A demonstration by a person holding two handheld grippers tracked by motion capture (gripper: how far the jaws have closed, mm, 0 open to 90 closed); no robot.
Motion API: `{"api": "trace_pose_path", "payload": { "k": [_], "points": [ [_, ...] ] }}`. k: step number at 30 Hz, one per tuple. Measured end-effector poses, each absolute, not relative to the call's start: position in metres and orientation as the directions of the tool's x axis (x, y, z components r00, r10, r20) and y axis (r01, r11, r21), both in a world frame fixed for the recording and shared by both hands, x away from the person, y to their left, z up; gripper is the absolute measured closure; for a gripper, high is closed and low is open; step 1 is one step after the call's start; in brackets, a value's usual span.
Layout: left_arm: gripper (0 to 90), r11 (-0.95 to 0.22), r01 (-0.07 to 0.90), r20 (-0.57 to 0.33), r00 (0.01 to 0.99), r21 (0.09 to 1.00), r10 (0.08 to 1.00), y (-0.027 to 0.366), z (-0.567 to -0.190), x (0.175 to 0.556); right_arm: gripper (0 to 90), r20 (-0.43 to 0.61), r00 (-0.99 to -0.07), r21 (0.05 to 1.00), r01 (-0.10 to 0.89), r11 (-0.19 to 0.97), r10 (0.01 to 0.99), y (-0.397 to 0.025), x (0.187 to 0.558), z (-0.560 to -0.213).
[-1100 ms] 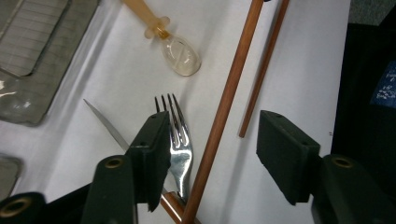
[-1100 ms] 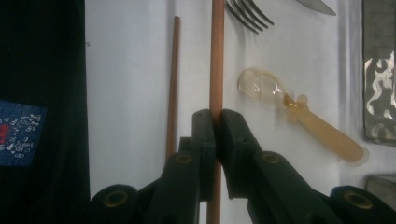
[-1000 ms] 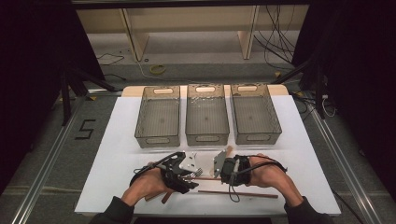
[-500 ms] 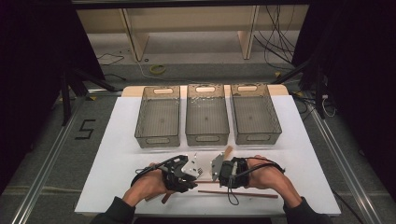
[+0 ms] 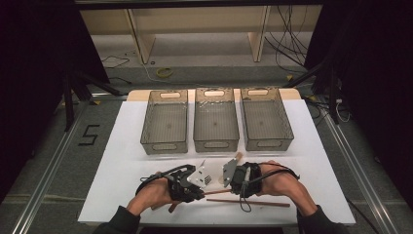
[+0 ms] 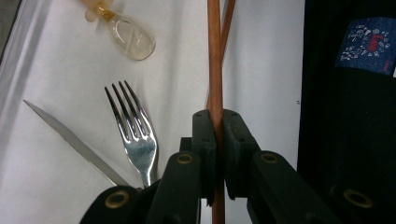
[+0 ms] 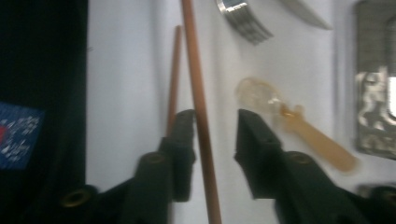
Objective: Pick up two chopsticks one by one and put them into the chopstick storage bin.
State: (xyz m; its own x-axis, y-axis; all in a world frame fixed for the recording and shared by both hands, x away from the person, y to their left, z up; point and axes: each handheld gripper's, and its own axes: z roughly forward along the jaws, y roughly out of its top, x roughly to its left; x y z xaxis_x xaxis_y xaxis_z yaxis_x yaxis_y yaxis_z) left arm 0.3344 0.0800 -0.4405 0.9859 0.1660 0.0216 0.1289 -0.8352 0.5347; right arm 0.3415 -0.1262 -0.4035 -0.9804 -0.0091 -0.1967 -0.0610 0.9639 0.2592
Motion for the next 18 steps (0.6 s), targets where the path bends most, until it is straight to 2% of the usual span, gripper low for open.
{"api": "trace_pose_path", "payload": {
  "k": [10,18],
  "points": [
    [84.4,-0.786,0.251,0.012,0.95,0.564,0.312,0.1,-0.438,0.35,42.3,-0.165,-0.963,0.41,0.131,0.902,0.215,-0.148,0.352,-0.388],
    [84.4,-0.724,0.329,0.005,0.909,0.607,0.417,0.12,-0.432,0.361,37.2,-0.11,-0.939,0.452,0.245,0.858,0.326,-0.163,0.353,-0.396]
  ]
}}
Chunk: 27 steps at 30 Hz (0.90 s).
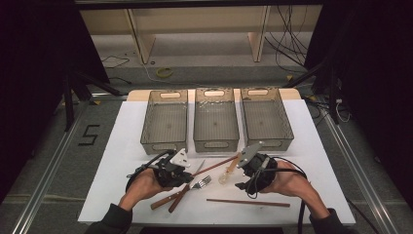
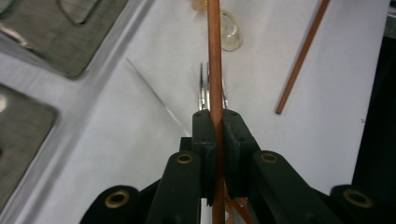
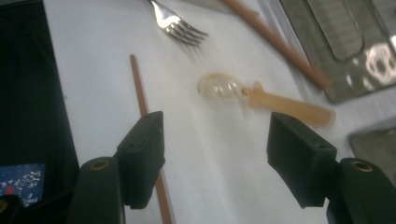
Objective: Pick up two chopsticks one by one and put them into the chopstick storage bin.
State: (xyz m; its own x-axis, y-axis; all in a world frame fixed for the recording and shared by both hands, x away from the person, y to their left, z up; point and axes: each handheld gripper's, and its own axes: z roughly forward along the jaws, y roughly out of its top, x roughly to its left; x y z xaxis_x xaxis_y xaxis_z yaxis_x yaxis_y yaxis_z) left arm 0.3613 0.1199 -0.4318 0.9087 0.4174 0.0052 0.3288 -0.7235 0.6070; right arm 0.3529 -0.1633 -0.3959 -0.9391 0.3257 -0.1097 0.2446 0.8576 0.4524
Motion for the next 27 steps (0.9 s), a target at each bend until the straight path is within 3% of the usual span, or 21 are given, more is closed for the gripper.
{"api": "trace_pose_path", "payload": {
  "k": [12,27],
  "points": [
    [84.4,-0.614,0.417,-0.03,0.842,0.671,0.539,0.144,-0.422,0.377,33.6,-0.044,-0.918,0.415,0.341,0.844,0.393,-0.186,0.348,-0.422],
    [84.4,-0.492,0.495,-0.066,0.75,0.717,0.659,0.168,-0.409,0.407,32.2,-0.017,-0.915,0.381,0.368,0.848,0.404,-0.195,0.342,-0.44]
  ]
}}
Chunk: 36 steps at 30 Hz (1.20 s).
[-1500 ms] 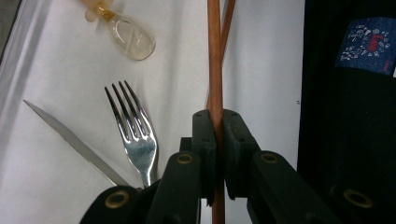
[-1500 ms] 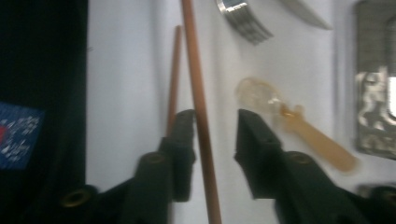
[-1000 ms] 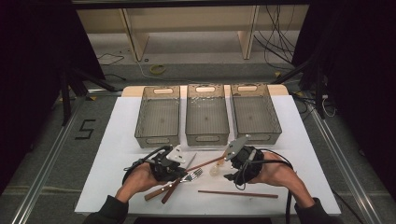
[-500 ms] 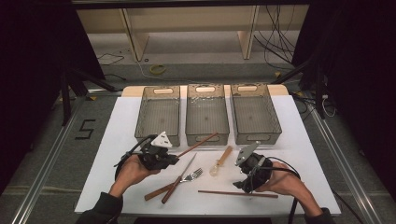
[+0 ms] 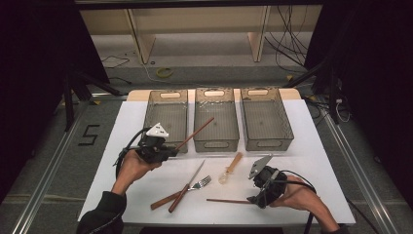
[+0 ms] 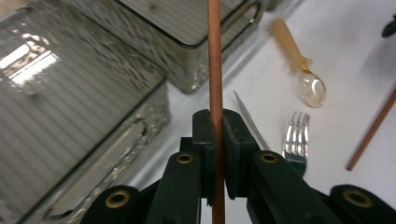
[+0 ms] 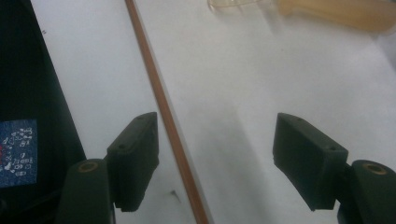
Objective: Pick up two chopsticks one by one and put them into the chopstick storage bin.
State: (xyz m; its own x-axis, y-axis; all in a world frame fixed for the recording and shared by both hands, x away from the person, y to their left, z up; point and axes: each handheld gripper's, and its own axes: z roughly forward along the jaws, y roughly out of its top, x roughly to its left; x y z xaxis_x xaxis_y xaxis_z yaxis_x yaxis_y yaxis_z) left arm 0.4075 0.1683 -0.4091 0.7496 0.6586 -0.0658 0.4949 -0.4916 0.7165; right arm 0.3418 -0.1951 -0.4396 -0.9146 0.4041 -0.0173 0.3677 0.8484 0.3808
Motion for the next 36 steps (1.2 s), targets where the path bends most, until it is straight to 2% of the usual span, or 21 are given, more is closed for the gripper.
{"api": "trace_pose_path", "payload": {
  "k": [19,36],
  "points": [
    [84.5,-0.38,0.561,-0.082,0.63,0.735,0.772,0.197,-0.396,0.459,30.9,-0.002,-0.912,0.363,0.382,0.85,0.411,-0.199,0.337,-0.447],
    [84.4,-0.315,0.625,-0.092,0.53,0.714,0.843,0.211,-0.404,0.504,30.9,0.008,-0.909,0.352,0.393,0.85,0.417,-0.201,0.337,-0.449]
  ]
}}
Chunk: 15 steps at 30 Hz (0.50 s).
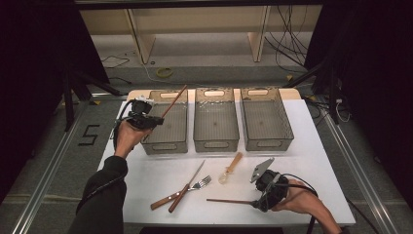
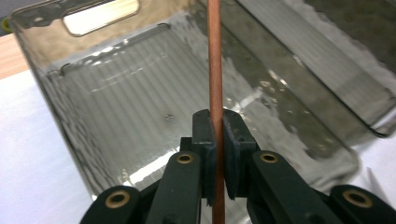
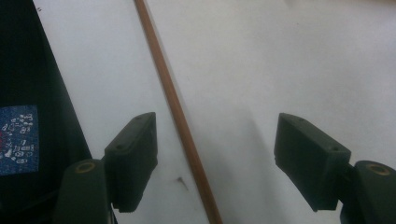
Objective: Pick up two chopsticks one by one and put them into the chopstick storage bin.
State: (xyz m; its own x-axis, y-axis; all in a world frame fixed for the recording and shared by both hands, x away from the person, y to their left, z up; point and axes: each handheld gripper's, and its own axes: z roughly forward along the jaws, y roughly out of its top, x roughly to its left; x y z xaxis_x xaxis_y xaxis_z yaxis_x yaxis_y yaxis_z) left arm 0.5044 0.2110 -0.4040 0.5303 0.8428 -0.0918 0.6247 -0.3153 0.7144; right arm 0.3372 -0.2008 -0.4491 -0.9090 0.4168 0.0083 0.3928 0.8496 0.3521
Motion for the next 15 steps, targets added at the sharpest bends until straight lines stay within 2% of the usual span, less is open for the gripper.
{"api": "trace_pose_path", "payload": {
  "k": [15],
  "points": [
    [84.3,-0.275,0.659,-0.111,0.48,0.7,0.87,0.216,-0.419,0.519,30.7,0.013,-0.909,0.354,0.395,0.848,0.418,-0.201,0.337,-0.45]
  ]
}}
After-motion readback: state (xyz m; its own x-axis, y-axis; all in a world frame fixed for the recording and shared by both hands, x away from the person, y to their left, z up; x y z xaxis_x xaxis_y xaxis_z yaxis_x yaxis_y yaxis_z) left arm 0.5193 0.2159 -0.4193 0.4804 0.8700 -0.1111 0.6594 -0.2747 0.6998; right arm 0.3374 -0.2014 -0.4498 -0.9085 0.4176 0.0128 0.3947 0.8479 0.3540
